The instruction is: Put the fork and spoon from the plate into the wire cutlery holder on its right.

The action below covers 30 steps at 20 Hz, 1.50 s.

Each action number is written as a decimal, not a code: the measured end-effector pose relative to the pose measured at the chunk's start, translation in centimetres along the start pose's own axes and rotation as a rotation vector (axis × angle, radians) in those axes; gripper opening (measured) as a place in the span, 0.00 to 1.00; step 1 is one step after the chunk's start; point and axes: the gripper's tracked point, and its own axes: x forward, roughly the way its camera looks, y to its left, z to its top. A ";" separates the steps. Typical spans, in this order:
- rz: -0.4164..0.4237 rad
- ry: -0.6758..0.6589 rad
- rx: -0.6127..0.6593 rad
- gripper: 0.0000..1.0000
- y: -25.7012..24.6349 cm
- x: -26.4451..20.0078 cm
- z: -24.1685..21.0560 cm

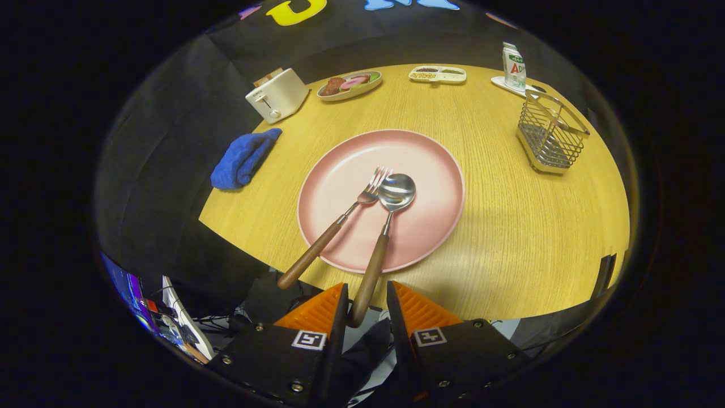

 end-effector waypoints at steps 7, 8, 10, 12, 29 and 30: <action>-0.059 0.038 0.019 0.13 -1.2 0.8 0.4; -0.080 0.032 0.013 0.13 -1.7 0.9 0.4; -0.056 0.025 0.029 0.05 -1.2 0.5 0.6; -0.047 0.019 0.035 0.05 -1.3 0.6 0.8; -0.170 -0.205 0.140 0.05 -9.9 -6.6 10.1; -0.189 -0.219 0.152 0.05 -11.2 -7.3 10.8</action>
